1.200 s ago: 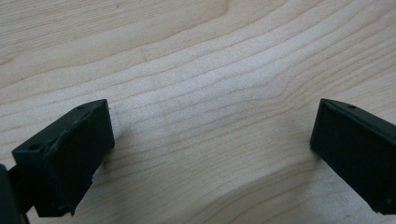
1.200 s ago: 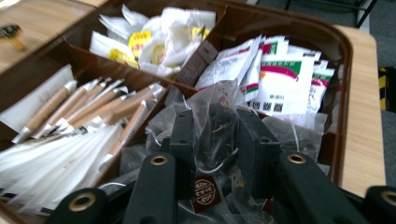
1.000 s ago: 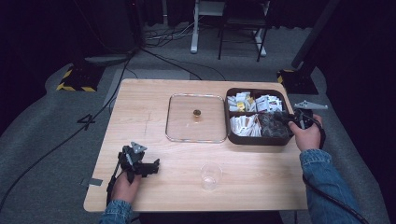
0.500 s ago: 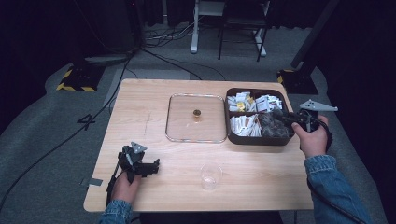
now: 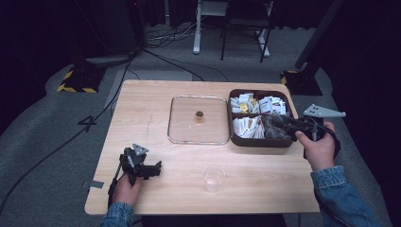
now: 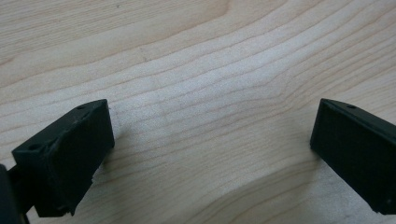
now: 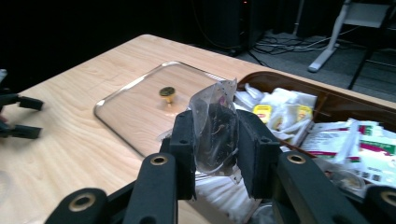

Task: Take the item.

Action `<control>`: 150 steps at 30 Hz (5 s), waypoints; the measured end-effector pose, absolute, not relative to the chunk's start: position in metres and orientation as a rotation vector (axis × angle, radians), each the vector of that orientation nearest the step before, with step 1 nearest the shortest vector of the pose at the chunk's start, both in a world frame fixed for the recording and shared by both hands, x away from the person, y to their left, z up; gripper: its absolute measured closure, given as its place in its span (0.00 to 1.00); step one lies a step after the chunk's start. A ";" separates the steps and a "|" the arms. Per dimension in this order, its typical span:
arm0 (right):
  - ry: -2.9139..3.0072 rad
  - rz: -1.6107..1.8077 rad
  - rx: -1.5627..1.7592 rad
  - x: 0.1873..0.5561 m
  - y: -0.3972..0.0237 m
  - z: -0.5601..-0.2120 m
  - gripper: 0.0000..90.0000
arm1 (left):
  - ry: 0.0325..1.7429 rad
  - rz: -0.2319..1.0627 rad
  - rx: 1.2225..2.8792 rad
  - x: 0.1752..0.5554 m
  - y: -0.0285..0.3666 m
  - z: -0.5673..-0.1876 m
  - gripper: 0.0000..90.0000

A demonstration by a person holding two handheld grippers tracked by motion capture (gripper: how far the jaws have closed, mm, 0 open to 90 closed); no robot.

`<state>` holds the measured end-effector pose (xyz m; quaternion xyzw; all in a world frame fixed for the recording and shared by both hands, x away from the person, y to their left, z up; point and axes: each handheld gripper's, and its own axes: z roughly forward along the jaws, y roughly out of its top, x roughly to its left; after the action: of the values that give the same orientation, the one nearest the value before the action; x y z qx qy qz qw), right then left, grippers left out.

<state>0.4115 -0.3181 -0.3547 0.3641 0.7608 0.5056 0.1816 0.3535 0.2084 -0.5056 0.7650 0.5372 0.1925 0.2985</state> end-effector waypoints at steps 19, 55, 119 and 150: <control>2.206 1.445 1.006 0.383 -0.283 -0.346 0.78 | 1.446 0.520 2.022 0.351 0.208 -0.506 0.00; 2.473 1.545 0.720 0.337 -0.198 -0.355 0.78 | 1.448 0.520 2.022 0.351 0.207 -0.506 0.00; 2.542 1.528 0.618 0.327 -0.179 -0.385 0.33 | 1.436 0.517 2.028 0.352 0.207 -0.506 0.00; 2.494 1.330 0.820 0.344 -0.277 -0.402 0.18 | 1.430 0.514 2.033 0.353 0.206 -0.506 0.00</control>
<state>0.3442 -0.2767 -0.4024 0.2771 0.8433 0.4497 0.0992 0.3528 0.2064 -0.5055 0.7647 0.5380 0.1932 0.2974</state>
